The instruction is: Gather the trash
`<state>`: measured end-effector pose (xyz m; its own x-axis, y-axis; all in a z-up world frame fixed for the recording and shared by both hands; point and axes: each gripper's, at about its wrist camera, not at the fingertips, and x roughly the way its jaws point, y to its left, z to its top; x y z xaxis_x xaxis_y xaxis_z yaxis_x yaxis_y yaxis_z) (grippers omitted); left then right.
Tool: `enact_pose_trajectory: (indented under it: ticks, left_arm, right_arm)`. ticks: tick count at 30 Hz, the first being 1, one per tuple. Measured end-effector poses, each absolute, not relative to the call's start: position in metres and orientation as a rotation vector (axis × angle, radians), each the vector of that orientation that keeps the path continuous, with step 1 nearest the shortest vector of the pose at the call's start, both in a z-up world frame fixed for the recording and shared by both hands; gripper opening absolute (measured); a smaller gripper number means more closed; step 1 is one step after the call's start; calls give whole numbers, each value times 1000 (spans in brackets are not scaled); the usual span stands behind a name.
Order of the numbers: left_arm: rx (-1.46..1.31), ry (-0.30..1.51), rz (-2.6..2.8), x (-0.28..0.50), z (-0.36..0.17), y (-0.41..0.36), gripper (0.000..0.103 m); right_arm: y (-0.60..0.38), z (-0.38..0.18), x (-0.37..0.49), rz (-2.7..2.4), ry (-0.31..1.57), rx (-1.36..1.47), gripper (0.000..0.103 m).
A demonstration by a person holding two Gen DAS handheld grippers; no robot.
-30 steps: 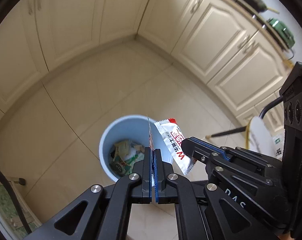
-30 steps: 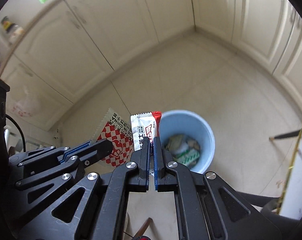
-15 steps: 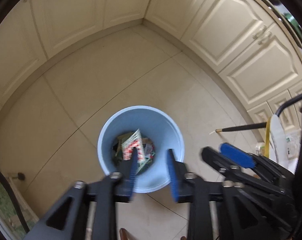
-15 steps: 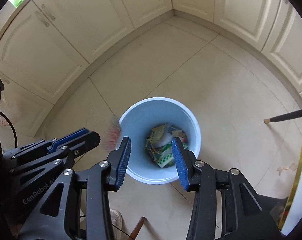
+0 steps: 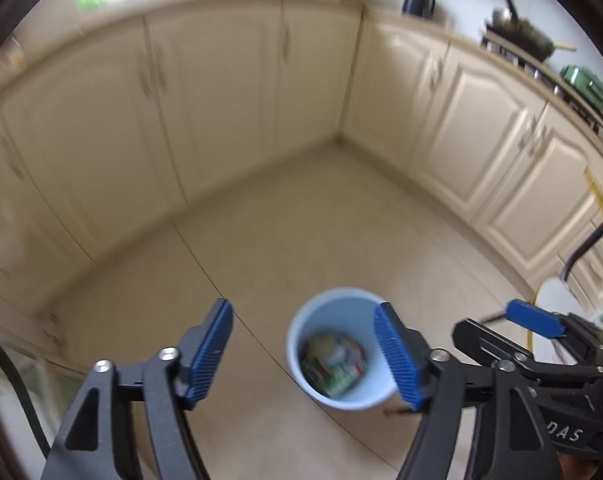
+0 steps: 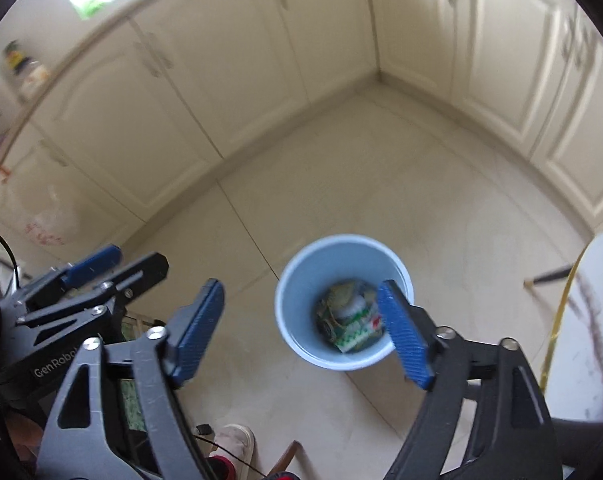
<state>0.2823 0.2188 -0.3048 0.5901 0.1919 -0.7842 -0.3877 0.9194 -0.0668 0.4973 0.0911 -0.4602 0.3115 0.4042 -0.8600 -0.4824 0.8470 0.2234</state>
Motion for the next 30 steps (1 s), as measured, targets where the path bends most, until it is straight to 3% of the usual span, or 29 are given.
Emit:
enact_pose_trajectory:
  ticks: [2, 5, 14, 22, 30]
  left_arm:
    - [-193, 802, 372, 264, -278, 211, 76]
    - [-166, 705, 382, 240, -241, 193, 81]
    - [-120, 437, 332, 147, -153, 117, 102]
    - [-132, 305, 240, 47, -110, 41, 102]
    - [-104, 159, 205, -78, -85, 26, 102]
  right_arm:
    - [94, -426, 481, 603, 1041, -107, 84]
    - [91, -379, 457, 581, 943, -129, 101]
    - [43, -233, 363, 502, 629, -161, 103]
    - [-32, -126, 283, 440, 460, -68, 103]
    - [-76, -66, 211, 386, 372, -46, 103]
